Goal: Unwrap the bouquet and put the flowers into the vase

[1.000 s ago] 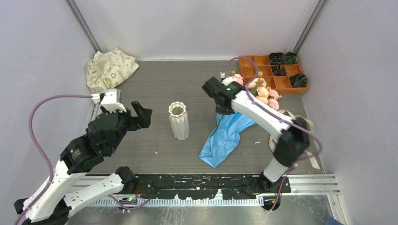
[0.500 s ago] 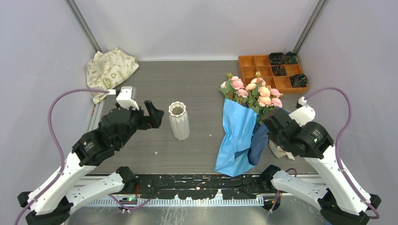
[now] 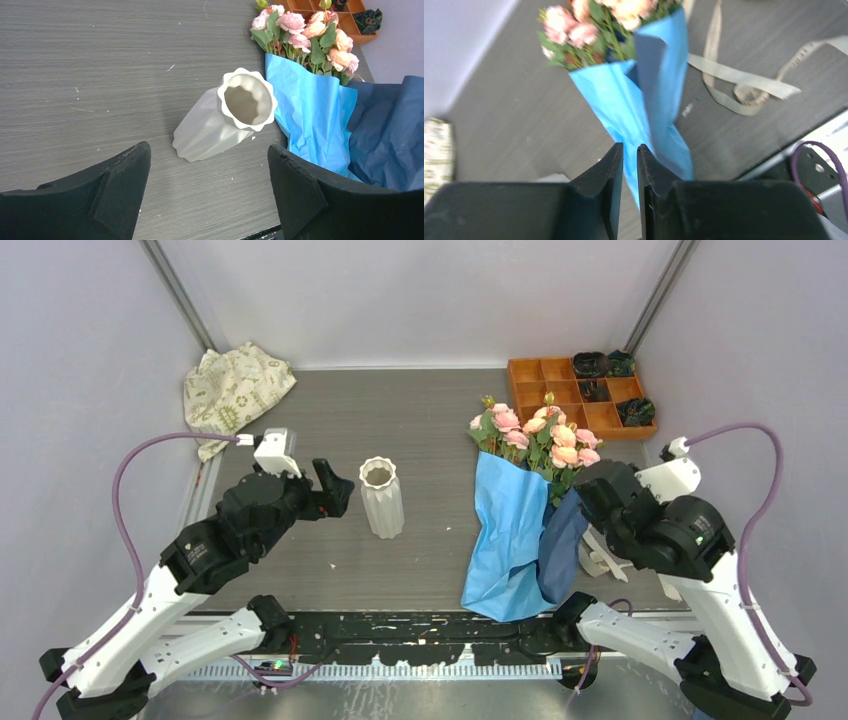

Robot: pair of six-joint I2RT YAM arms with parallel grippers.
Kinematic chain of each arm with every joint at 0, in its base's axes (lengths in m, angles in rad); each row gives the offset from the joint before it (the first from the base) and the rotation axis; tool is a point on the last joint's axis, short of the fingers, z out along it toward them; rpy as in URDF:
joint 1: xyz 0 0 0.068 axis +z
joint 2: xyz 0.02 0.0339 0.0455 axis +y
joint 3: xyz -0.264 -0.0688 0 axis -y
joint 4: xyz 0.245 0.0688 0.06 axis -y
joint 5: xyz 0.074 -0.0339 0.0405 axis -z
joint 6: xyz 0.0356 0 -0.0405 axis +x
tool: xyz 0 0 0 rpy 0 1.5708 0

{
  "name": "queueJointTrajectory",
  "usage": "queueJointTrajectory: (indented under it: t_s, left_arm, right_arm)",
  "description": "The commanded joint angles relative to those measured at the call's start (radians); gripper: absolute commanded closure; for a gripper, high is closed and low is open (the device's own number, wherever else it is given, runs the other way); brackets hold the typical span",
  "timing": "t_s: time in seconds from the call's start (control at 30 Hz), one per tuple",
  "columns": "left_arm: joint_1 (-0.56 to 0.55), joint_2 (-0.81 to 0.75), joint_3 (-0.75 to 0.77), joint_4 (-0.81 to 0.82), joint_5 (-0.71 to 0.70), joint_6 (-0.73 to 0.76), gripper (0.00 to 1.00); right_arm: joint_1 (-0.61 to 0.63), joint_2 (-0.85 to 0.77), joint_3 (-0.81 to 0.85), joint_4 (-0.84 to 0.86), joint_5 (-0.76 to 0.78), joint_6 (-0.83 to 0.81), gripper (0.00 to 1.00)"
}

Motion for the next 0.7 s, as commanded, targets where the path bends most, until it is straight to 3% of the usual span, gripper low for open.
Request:
queueJointTrajectory:
  t_s: [0.0, 0.17, 0.3, 0.5, 0.67]
  left_arm:
    - [0.004, -0.011, 0.008, 0.048, -0.009, 0.0, 0.13]
    - [0.004, -0.004, 0.018, 0.044, -0.021, 0.006, 0.13]
    - [0.004, 0.003, 0.021, 0.045, -0.019, 0.004, 0.13]
    - [0.004, -0.002, 0.018, 0.029, -0.025, 0.004, 0.13]
    - [0.004, -0.007, 0.017, 0.029, -0.024, 0.006, 0.13]
  right_arm:
    - [0.003, 0.084, 0.21, -0.149, 0.163, -0.046, 0.77]
    - [0.003, 0.279, 0.487, -0.054, 0.15, -0.285, 0.71]
    - [0.003, 0.479, 0.509, 0.026, 0.0, -0.439, 0.63]
    - [-0.023, 0.502, 0.095, 0.375, -0.209, -0.454, 0.54]
    - [-0.112, 0.476, -0.178, 0.494, -0.345, -0.412, 0.54]
